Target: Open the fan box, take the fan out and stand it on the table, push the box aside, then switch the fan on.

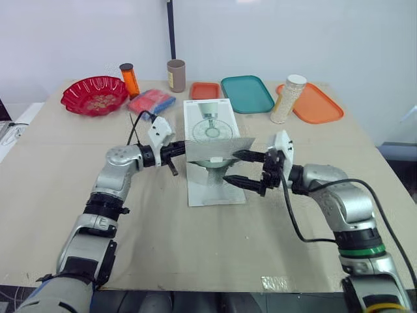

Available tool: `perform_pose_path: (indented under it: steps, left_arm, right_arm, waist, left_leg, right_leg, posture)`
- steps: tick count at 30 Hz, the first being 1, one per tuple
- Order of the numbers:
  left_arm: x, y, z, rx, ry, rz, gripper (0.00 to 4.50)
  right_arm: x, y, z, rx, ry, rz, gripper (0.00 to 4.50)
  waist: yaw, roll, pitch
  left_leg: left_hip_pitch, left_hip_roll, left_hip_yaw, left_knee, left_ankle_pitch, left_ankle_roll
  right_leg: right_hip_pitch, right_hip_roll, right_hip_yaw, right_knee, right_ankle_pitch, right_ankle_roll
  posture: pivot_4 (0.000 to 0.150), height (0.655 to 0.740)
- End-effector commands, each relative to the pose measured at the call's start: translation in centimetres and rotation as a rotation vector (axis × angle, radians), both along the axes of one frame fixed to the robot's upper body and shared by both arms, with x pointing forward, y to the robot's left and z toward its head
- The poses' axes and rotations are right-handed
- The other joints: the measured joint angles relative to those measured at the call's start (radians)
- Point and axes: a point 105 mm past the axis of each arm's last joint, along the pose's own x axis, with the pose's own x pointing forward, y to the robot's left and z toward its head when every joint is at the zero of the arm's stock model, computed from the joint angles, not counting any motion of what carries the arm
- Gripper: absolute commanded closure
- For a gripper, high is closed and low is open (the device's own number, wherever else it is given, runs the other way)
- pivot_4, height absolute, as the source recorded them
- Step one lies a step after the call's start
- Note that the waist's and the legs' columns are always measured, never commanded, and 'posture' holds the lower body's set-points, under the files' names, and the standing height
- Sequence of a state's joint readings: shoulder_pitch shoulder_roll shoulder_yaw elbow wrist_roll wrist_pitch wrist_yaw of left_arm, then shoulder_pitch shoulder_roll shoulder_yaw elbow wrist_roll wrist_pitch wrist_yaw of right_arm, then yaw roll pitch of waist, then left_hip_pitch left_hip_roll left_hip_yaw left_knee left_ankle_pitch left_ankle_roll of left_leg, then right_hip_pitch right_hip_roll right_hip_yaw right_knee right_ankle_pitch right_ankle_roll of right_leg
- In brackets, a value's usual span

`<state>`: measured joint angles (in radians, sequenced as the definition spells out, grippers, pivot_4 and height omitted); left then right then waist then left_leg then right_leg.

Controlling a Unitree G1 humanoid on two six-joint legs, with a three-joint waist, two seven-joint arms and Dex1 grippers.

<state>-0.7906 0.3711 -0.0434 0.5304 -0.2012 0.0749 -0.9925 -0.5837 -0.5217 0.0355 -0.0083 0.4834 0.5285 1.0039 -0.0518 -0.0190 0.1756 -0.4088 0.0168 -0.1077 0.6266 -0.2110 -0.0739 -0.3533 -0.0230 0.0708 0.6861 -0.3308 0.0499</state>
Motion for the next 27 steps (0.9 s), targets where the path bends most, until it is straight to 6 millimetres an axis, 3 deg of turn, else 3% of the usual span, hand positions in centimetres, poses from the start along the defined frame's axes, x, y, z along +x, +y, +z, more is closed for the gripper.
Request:
perform_pose_path:
  steps: [1, 4, 8, 12, 18, 23, 27]
  left_arm:
    - [0.1, 1.1, 2.5, -0.033, -0.084, 0.043, 4.42]
    - [0.2, 2.1, 4.7, -0.101, -0.131, 0.102, 4.42]
    - [-1.0, 0.7, 6.3, -0.145, -0.149, 0.050, 4.42]
    - [-1.7, -1.6, 4.0, -0.085, -0.083, -0.015, 4.42]
    - [-0.9, -2.5, 0.0, 0.005, 0.020, 0.004, 4.42]
    - [-0.8, -2.6, -0.5, 0.004, 0.041, -0.004, 4.42]
    - [-0.7, -2.3, -0.3, -0.003, 0.037, 0.003, 4.50]
  right_arm:
    - [0.9, 0.2, 0.3, -0.015, -0.041, -0.032, 0.00]
    - [1.9, 0.3, -0.6, -0.034, -0.016, -0.060, 0.00]
    - [2.3, 0.1, -2.0, -0.100, 0.003, -0.073, 0.00]
    - [2.0, 0.2, -1.8, -0.099, -0.014, -0.056, 0.00]
    - [1.7, -0.1, -0.7, -0.081, -0.030, -0.067, 0.00]
    - [1.1, 0.0, 1.7, -0.065, -0.066, -0.089, 0.00]
    - [1.3, 0.3, 3.5, -0.160, -0.108, -0.178, 1.24]
  waist:
    - [0.001, 0.000, 0.000]
    - [0.003, 0.000, 0.000]
    - [0.004, 0.000, 0.000]
    - [0.004, 0.000, 0.000]
    - [0.003, 0.000, 0.000]
    - [0.004, 0.000, 0.000]
    - [0.004, 0.001, 0.000]
  left_leg:
    - [0.000, 0.000, 0.000, 0.000, 0.000, 0.000]
    - [-0.001, 0.000, 0.000, 0.000, 0.000, 0.000]
    - [-0.001, 0.000, 0.000, 0.000, 0.000, 0.000]
    - [-0.001, 0.000, 0.000, 0.001, 0.000, 0.000]
    - [0.000, 0.000, 0.000, 0.001, 0.000, 0.000]
    - [0.000, 0.000, 0.000, 0.001, 0.000, 0.000]
    - [0.000, 0.000, 0.000, 0.001, 0.000, 0.000]
  right_leg:
    - [0.000, 0.000, 0.000, 0.000, 0.000, 0.000]
    - [0.000, -0.001, 0.000, -0.001, 0.000, 0.000]
    - [-0.001, -0.001, 0.000, 0.000, 0.000, 0.000]
    - [0.000, -0.001, 0.000, 0.000, 0.000, 0.000]
    - [0.000, 0.000, 0.000, 0.000, 0.000, 0.000]
    - [0.000, -0.001, 0.000, 0.000, 0.000, 0.000]
    - [0.000, -0.001, 0.000, 0.001, 0.000, 0.000]
  posture:
    - [0.150, 0.7400]
    - [0.150, 0.7400]
    - [0.150, 0.7400]
    - [0.150, 0.7400]
    - [0.150, 0.7400]
    - [0.150, 0.7400]
    - [0.150, 0.7400]
